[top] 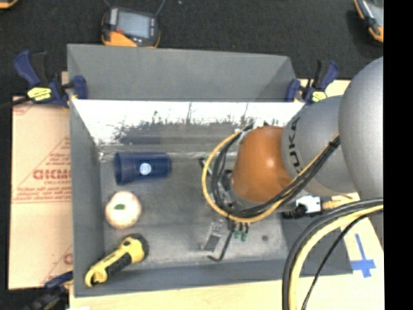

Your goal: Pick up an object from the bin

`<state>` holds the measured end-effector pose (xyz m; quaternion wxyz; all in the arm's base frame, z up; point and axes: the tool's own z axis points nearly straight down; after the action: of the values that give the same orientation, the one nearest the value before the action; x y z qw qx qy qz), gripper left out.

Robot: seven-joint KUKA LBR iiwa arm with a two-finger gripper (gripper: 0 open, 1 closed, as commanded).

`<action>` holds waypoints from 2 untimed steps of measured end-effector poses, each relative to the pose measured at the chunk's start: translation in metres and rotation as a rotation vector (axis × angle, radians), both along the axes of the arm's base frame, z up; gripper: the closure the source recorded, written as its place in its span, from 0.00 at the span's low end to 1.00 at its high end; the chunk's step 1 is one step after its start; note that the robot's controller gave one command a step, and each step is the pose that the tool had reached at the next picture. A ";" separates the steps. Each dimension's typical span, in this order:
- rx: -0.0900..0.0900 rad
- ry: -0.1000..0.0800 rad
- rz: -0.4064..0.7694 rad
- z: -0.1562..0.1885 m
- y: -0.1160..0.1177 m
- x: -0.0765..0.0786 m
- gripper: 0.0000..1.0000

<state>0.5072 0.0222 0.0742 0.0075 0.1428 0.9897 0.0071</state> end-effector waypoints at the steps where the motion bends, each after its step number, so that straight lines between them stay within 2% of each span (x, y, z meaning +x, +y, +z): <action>1: -0.005 -0.008 0.035 0.060 -0.055 -0.019 0.00; 2: 0.001 0.007 -0.100 0.007 -0.068 -0.010 0.00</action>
Offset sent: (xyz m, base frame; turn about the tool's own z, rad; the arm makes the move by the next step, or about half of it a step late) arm -0.0106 -0.0677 0.0092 0.1008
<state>0.4968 -0.0461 0.0816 0.0042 0.1919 0.9814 0.0068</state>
